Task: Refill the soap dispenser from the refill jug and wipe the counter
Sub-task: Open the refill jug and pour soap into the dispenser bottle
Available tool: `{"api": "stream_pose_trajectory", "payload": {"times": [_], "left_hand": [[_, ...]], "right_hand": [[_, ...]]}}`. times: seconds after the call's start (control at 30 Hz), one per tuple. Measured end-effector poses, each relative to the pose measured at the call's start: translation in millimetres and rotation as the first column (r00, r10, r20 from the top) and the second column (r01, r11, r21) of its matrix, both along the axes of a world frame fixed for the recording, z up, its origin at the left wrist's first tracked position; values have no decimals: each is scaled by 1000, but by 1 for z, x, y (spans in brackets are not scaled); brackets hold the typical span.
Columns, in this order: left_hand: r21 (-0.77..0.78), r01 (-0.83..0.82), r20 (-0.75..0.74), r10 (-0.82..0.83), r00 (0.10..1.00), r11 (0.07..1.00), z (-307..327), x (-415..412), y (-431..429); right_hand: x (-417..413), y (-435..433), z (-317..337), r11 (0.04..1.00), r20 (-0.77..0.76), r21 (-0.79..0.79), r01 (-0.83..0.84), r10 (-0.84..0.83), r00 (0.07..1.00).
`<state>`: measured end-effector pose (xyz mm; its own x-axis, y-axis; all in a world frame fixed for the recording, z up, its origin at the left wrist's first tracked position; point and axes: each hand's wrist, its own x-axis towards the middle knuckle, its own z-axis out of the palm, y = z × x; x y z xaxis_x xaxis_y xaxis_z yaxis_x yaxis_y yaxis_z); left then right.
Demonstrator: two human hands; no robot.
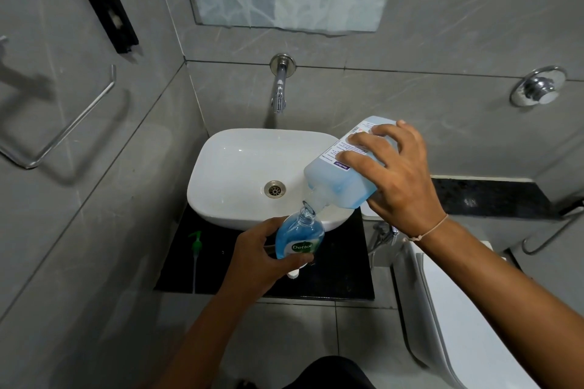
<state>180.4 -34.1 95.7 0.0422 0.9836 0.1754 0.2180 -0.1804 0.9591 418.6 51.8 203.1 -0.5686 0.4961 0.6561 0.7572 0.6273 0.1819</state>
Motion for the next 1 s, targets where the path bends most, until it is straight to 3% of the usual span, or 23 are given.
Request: {"api": "stream_pose_trajectory", "payload": {"times": [1.0], "left_hand": [[-31, -11, 12, 12, 1000, 999, 1, -3, 5]], "right_hand": [[-3, 5, 4, 1000, 25, 9, 16, -16, 1000]]}}
